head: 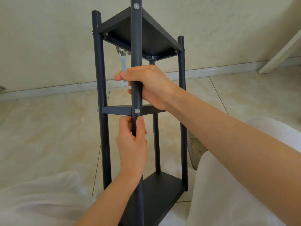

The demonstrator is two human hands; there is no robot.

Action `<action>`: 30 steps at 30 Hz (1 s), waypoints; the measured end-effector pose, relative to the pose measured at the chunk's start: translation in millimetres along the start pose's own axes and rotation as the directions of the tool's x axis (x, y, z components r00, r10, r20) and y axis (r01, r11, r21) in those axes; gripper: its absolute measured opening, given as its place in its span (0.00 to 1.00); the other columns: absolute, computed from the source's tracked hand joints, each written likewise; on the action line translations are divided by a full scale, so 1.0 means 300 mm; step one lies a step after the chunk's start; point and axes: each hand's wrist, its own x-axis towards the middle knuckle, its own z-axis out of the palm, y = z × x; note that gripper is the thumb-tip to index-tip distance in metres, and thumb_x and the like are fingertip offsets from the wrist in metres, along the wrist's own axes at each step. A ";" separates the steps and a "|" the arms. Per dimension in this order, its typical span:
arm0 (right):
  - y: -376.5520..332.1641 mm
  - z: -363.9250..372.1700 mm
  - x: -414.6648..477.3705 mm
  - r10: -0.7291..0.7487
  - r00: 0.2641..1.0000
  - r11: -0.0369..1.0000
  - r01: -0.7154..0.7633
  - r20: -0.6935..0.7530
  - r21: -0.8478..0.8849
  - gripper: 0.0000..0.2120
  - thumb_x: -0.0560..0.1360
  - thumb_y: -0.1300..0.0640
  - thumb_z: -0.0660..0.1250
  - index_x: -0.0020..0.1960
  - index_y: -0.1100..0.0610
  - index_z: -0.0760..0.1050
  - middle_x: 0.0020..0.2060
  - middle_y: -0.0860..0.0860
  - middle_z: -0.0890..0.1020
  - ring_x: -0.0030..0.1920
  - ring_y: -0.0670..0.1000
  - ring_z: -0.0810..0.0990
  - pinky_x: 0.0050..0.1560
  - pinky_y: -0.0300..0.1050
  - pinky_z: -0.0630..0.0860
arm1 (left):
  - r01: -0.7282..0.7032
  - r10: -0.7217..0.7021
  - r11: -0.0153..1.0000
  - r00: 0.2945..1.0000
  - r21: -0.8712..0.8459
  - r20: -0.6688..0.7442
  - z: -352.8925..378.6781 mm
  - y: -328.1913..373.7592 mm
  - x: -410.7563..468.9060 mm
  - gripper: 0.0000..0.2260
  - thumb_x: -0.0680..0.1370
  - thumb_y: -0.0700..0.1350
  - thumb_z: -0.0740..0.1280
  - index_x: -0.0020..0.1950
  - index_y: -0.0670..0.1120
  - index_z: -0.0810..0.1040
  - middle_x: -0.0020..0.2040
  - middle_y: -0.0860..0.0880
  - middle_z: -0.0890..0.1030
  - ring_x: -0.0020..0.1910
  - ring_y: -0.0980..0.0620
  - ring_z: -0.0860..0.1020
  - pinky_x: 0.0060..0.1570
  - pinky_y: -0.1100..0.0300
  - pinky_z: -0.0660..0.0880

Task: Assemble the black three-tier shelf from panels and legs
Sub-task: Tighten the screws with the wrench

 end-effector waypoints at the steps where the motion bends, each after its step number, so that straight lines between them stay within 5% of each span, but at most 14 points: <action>1: 0.000 0.002 0.003 -0.010 1.000 1.000 0.010 0.011 -0.004 0.07 0.78 0.60 0.67 0.45 0.56 0.84 0.44 0.44 0.80 0.47 0.47 0.72 0.58 0.48 0.74 | -0.003 0.003 1.000 1.000 -0.006 -0.019 -0.002 -0.003 0.004 0.07 0.82 0.54 0.61 0.51 0.53 0.74 0.37 0.51 0.78 0.31 0.52 0.74 0.31 0.60 0.71; 6: -0.013 0.016 0.010 -0.079 0.995 0.996 0.081 0.054 -0.025 0.09 0.79 0.60 0.65 0.45 0.53 0.83 0.38 0.36 0.82 0.42 0.36 0.77 0.54 0.40 0.69 | -0.045 0.042 0.998 0.996 -0.034 -0.073 -0.012 -0.018 0.031 0.05 0.83 0.52 0.64 0.52 0.52 0.76 0.38 0.50 0.78 0.32 0.49 0.76 0.30 0.59 0.72; 15: -0.025 0.010 0.009 -0.118 0.990 0.989 0.124 0.079 -0.077 0.10 0.81 0.58 0.64 0.45 0.51 0.82 0.48 0.44 0.81 0.53 0.50 0.75 0.60 0.46 0.74 | -0.068 0.062 0.995 0.995 -0.070 -0.083 -0.015 -0.031 0.040 0.05 0.83 0.52 0.64 0.53 0.52 0.77 0.38 0.49 0.78 0.33 0.47 0.76 0.31 0.58 0.72; 21: -0.017 -0.027 0.000 -0.126 0.990 0.986 0.131 0.058 -0.107 0.09 0.81 0.59 0.64 0.48 0.54 0.83 0.59 0.61 0.80 0.62 0.59 0.77 0.64 0.53 0.77 | -0.063 0.056 0.994 0.995 -0.091 -0.082 -0.028 -0.029 0.067 0.09 0.82 0.52 0.65 0.52 0.47 0.78 0.38 0.47 0.78 0.32 0.46 0.75 0.29 0.59 0.72; 30: -0.011 -0.080 -0.019 -0.150 0.987 0.980 0.157 0.064 -0.124 0.08 0.80 0.59 0.65 0.50 0.55 0.84 0.58 0.50 0.83 0.62 0.47 0.79 0.58 0.41 0.78 | -0.105 0.099 0.992 0.992 -0.073 -0.081 -0.009 -0.032 0.073 0.13 0.81 0.55 0.64 0.54 0.46 0.78 0.40 0.46 0.79 0.36 0.42 0.77 0.34 0.53 0.74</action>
